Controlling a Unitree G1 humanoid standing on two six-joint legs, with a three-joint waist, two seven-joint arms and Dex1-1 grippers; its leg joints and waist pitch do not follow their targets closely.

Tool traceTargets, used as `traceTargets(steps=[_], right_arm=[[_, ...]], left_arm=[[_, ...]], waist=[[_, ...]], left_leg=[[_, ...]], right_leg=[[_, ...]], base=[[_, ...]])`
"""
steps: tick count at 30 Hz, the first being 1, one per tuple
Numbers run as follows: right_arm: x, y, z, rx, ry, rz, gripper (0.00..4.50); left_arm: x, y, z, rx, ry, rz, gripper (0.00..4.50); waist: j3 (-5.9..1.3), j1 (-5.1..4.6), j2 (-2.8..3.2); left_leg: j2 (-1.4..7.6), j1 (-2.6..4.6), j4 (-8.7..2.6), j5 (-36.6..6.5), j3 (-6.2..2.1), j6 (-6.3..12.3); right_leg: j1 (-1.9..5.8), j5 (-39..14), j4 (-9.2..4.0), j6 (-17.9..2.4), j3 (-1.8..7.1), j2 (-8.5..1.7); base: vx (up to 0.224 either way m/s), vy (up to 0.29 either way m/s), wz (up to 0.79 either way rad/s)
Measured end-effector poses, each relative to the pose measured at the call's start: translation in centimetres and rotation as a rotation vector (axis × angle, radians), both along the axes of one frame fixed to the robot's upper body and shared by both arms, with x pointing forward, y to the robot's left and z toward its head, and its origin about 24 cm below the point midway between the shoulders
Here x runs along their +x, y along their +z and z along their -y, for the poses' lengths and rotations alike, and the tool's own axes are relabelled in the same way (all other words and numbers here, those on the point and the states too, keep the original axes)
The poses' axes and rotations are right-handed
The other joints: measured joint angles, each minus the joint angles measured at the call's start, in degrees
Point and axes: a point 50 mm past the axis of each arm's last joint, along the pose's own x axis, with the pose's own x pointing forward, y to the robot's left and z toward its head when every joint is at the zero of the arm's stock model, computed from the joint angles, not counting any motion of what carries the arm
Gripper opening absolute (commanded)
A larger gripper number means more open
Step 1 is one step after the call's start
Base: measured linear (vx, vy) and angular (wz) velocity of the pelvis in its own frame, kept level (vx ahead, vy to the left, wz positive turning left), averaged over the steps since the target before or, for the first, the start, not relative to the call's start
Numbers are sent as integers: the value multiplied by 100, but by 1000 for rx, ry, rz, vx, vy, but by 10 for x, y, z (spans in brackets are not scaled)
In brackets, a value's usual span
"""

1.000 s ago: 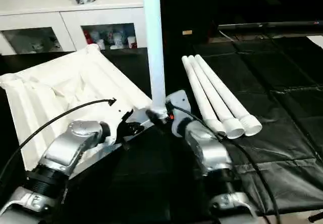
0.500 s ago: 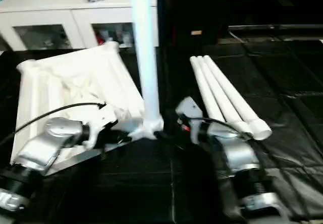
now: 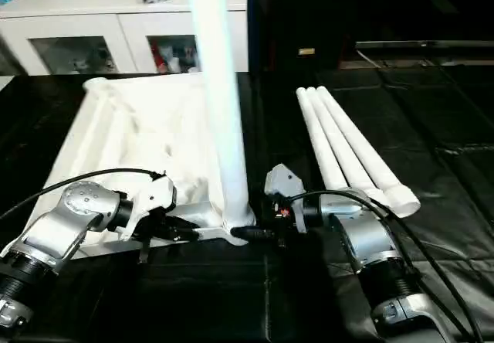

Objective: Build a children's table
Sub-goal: Rotate leg to tighten

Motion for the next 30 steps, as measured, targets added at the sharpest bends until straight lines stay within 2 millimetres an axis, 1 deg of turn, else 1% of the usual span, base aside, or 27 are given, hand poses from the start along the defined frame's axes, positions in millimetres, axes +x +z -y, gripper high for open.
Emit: traceTargets(steps=[2,5,8,9,11,15,18,24,26,29,30], right_arm=[[0,1,-2,0,17,-2,417],[1,3,-3,3,33,-1,381],[0,3,-4,7,43,-7,361],[0,3,-4,8,44,-8,338],[0,3,-5,9,48,-10,338],[-1,2,-6,15,58,-18,296],[-1,1,-6,21,57,-23,274],[-1,1,-7,22,56,-26,269],[0,0,-7,21,37,-34,268],[5,-1,-12,33,-66,-38,267],[7,-3,-15,37,-112,-37,267]], left_arm=[[0,0,0,-1,-4,2,0],[0,0,0,-1,-8,7,0],[-1,0,0,0,-9,8,0],[-1,0,0,0,-9,8,0],[-1,0,0,0,-10,8,0],[-1,0,-1,1,-11,11,0],[-1,0,-1,2,-12,12,0],[-1,0,-1,2,-9,9,0],[0,-1,0,-5,16,0,0],[5,-3,4,-26,106,-2,0],[6,-3,5,-29,137,1,0]], waist=[[0,7,0],[0,10,-2],[0,6,-2],[0,6,-2],[0,6,-2],[0,4,-2],[0,4,-2],[-1,5,0],[-2,5,1],[-3,-17,3],[-3,-56,4]], left_leg=[[0,-1,0,0,0,0],[0,-2,1,0,0,0],[0,-2,0,0,0,0],[0,-1,0,0,0,0],[0,-1,0,0,0,0],[0,-1,0,0,0,0],[0,-1,0,0,0,0],[0,0,0,0,0,0],[0,4,0,0,0,0],[0,14,1,0,1,-2],[-1,14,-1,1,1,-2]], right_leg=[[0,0,0,0,0,0],[0,0,-2,0,0,0],[0,0,-2,0,0,0],[0,0,-1,0,0,0],[0,0,-1,0,0,0],[0,0,-1,0,0,0],[0,0,-1,0,0,0],[0,0,-1,0,0,0],[3,0,0,0,0,0],[10,4,5,-6,1,0],[9,7,5,-9,3,0]], base=[[0,0,0],[0,0,0],[0,0,0],[0,0,0],[0,0,0],[0,0,0],[0,0,0],[0,0,0],[0,0,0],[0,0,0],[0,0,0]])
